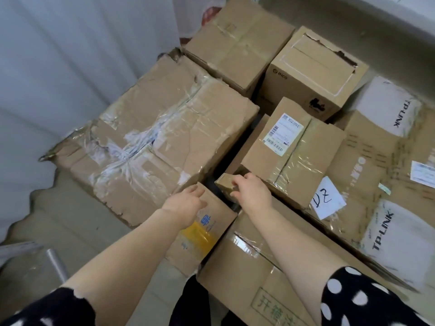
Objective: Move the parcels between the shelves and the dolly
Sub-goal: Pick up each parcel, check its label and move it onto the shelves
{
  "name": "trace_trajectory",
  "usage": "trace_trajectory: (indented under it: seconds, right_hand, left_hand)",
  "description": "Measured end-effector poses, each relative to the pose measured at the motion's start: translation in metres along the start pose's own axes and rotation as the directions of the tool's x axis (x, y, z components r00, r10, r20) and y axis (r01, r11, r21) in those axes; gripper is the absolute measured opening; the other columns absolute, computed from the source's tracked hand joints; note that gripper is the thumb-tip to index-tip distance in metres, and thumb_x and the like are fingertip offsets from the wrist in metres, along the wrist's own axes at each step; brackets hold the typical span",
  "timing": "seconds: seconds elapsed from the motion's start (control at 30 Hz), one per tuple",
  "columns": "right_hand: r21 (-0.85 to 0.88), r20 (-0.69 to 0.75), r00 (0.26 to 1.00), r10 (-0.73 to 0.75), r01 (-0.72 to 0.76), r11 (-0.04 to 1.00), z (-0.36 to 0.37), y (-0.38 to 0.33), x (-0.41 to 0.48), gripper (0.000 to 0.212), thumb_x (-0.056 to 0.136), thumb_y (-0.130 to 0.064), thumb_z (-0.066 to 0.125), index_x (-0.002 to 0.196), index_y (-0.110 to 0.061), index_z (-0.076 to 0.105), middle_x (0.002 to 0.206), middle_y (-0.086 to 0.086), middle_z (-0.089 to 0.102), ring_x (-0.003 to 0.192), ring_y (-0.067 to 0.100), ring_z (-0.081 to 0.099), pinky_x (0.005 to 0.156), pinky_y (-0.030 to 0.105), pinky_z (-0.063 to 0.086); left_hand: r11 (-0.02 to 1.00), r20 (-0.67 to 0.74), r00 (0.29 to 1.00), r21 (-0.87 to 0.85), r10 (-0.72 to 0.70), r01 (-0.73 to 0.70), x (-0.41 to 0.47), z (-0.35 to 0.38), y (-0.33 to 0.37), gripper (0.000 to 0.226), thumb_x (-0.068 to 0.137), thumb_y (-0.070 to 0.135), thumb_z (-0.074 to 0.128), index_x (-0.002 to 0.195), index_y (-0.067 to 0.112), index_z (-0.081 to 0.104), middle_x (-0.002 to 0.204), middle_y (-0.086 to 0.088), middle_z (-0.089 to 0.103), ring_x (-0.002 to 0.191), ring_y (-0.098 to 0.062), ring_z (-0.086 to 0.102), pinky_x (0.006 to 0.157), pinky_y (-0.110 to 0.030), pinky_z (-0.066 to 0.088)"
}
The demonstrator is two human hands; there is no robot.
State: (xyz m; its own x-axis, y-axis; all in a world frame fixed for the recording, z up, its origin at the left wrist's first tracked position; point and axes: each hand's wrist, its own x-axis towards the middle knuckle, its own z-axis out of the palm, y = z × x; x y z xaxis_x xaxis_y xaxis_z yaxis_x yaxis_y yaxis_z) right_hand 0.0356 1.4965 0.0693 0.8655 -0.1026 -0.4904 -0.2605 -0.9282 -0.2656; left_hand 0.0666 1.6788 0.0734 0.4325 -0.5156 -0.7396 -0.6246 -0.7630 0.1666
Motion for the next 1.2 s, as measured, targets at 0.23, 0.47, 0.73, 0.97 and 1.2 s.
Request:
trace_trajectory:
  seconds: [0.23,0.47,0.73,0.97,1.2]
  right_hand:
    - [-0.066,0.049,0.999,-0.012,0.015,0.998,0.028,-0.008,0.029,0.028,0.091,-0.031,0.060,0.116,-0.018,0.058,0.114,0.005,0.053,0.114,0.024,0.042,0.078,0.034,0.046]
    - [-0.055,0.150,0.987,0.051,-0.043,0.998,0.052,-0.013,0.068,0.022,0.093,-0.014,0.056,0.114,-0.010,0.056,0.110,0.004,0.048,0.072,0.013,0.046,0.063,0.025,0.039]
    - [-0.072,0.271,0.959,0.078,-0.061,0.996,0.087,-0.017,0.105,0.022,0.090,-0.007,0.053,0.111,-0.006,0.058,0.107,0.008,0.054,0.090,0.026,0.056,0.067,0.029,0.040]
    - [-0.189,0.284,0.959,0.000,0.056,0.980,0.104,-0.012,0.126,0.018,0.088,-0.006,0.057,0.104,-0.013,0.054,0.107,0.010,0.052,0.096,0.030,0.055,0.067,0.033,0.039]
    - [-0.238,0.380,0.925,0.002,0.095,0.967,0.124,0.006,0.143,0.030,0.091,-0.010,0.060,0.121,-0.012,0.054,0.116,0.012,0.049,0.102,0.030,0.055,0.068,0.035,0.044]
  left_hand:
    - [0.993,0.056,0.995,0.077,0.085,-0.090,0.015,0.005,-0.021,0.062,0.091,0.010,0.059,0.145,0.032,0.037,0.160,-0.005,0.001,0.147,-0.025,0.006,0.113,-0.041,0.032]
    - [0.978,-0.069,0.980,0.107,0.188,-0.180,0.033,0.005,-0.051,0.050,0.091,0.029,0.057,0.139,0.030,0.046,0.151,0.002,0.026,0.134,-0.017,0.027,0.093,-0.034,0.048]
    - [0.981,-0.390,0.907,-0.039,0.160,-0.190,0.047,0.012,-0.076,0.063,0.078,0.041,0.022,0.110,0.016,0.070,0.106,-0.002,0.068,0.102,-0.026,0.059,0.075,-0.037,0.055]
    - [0.997,-0.334,0.939,0.039,0.082,-0.073,0.080,-0.009,-0.080,0.058,0.089,0.044,0.018,0.128,0.022,0.055,0.125,-0.002,0.059,0.125,-0.022,0.046,0.105,-0.039,0.037]
    - [0.979,-0.200,0.959,0.080,0.201,-0.189,0.120,-0.033,-0.055,0.044,0.094,0.012,0.045,0.135,0.025,0.054,0.128,0.001,0.056,0.118,-0.022,0.052,0.092,-0.038,0.049]
